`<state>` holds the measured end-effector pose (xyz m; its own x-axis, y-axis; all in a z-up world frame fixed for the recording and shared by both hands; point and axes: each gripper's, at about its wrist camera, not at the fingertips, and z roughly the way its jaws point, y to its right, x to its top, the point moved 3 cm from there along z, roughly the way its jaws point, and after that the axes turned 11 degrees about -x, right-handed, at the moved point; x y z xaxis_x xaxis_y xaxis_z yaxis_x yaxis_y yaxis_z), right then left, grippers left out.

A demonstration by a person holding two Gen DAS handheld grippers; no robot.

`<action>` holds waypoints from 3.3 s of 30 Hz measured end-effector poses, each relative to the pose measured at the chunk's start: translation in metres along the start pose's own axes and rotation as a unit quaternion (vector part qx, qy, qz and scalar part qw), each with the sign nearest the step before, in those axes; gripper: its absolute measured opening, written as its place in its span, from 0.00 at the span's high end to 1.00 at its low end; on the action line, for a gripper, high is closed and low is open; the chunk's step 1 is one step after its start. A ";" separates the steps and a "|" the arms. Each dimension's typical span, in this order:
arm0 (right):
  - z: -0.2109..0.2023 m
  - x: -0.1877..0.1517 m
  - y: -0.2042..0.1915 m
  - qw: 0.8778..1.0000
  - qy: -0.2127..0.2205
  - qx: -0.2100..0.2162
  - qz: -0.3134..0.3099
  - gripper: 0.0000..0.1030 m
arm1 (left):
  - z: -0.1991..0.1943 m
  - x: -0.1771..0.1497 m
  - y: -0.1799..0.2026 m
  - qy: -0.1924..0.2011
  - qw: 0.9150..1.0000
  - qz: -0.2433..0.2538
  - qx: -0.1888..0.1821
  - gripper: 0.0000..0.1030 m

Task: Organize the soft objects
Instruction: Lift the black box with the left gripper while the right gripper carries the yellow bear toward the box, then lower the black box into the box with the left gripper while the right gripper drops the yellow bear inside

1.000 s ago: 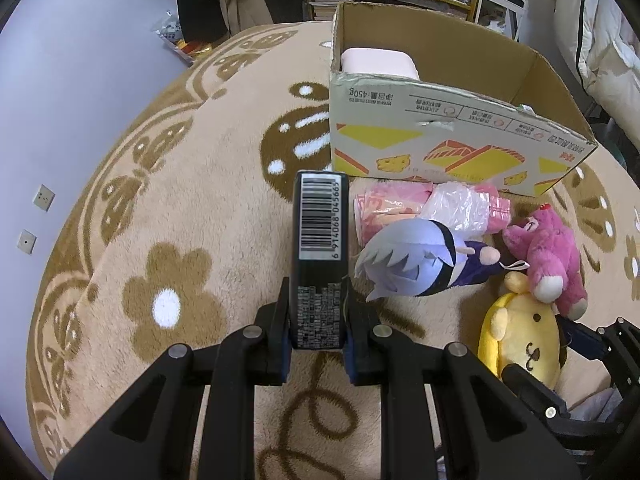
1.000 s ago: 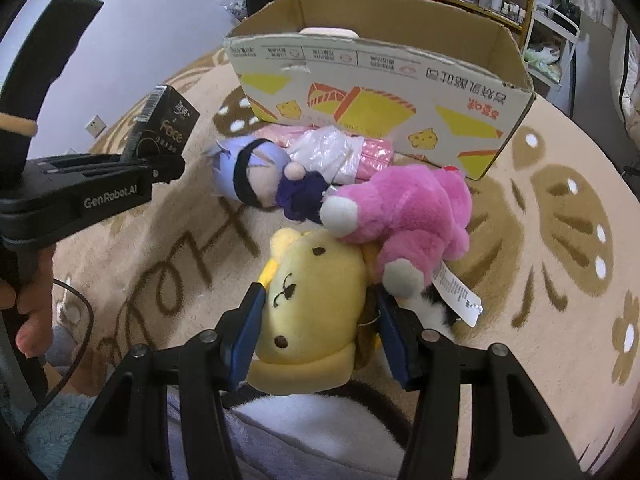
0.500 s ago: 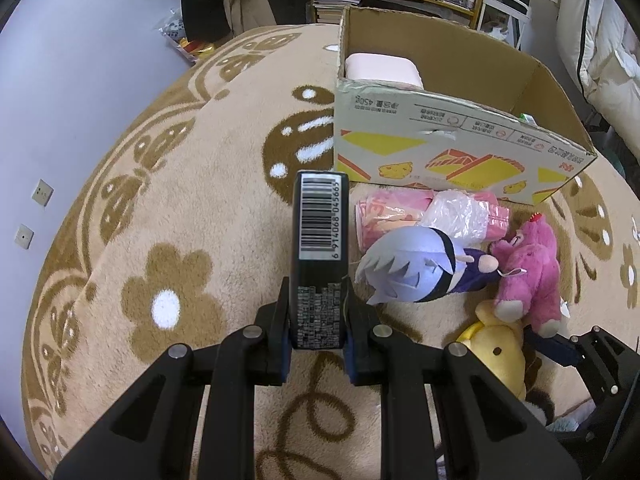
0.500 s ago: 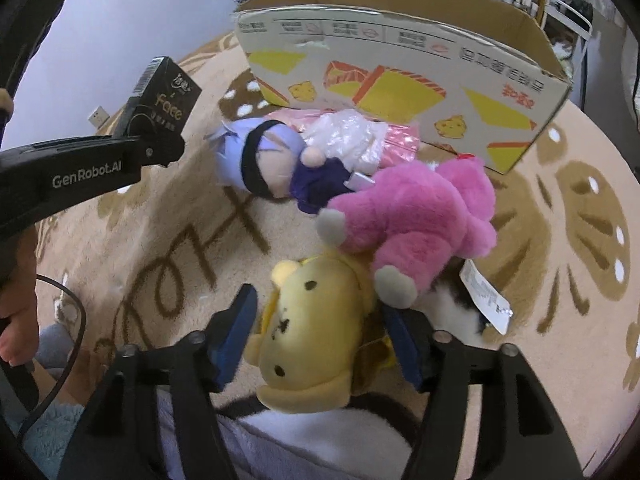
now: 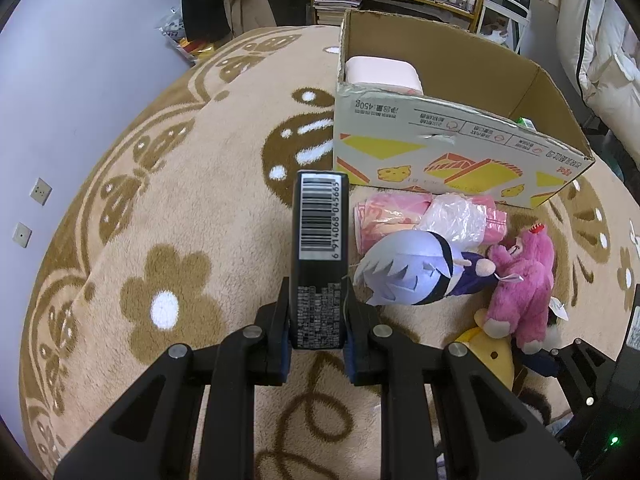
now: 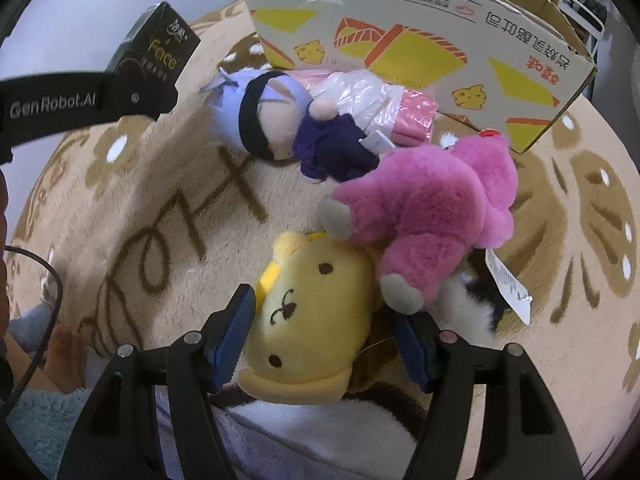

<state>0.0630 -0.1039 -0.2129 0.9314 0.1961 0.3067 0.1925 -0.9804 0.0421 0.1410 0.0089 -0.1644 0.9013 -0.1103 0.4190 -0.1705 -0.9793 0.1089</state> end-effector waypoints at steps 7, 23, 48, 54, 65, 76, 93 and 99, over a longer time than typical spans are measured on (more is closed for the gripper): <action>0.000 0.002 -0.001 1.000 0.004 -0.001 -0.013 0.49 | -0.004 0.002 -0.001 0.011 1.000 -0.001 0.008 0.82; -0.101 0.023 0.028 0.986 0.148 0.049 0.051 0.55 | -0.069 0.029 0.003 0.104 0.994 0.014 0.005 0.82; -0.147 0.101 0.121 0.960 0.255 -0.019 0.111 0.52 | -0.084 0.132 0.045 0.194 0.974 0.115 0.013 0.82; -0.149 0.115 0.136 0.953 0.273 -0.021 0.126 0.50 | -0.072 0.139 0.061 0.200 0.970 0.139 0.011 0.82; -0.127 0.138 0.150 0.954 0.263 0.002 0.141 0.46 | -0.044 0.126 0.083 0.185 0.970 0.157 -0.025 0.81; -0.104 0.134 0.158 0.963 0.221 0.007 0.157 0.42 | -0.031 0.118 0.077 0.178 0.973 0.127 -0.073 0.80; -0.117 0.130 0.155 0.960 0.227 0.011 0.167 0.21 | -0.047 0.115 0.052 0.168 0.980 0.098 -0.048 0.45; -0.134 0.123 0.155 0.957 0.234 0.003 0.170 0.05 | -0.067 0.109 0.052 0.171 0.979 0.109 -0.038 0.31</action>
<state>0.1664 -0.2343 -0.0409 0.6996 -0.1664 0.6949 -0.0941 -0.9855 -0.1412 0.2043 -0.0427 -0.0528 0.6566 -0.2389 0.7154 -0.3840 -0.9222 0.0445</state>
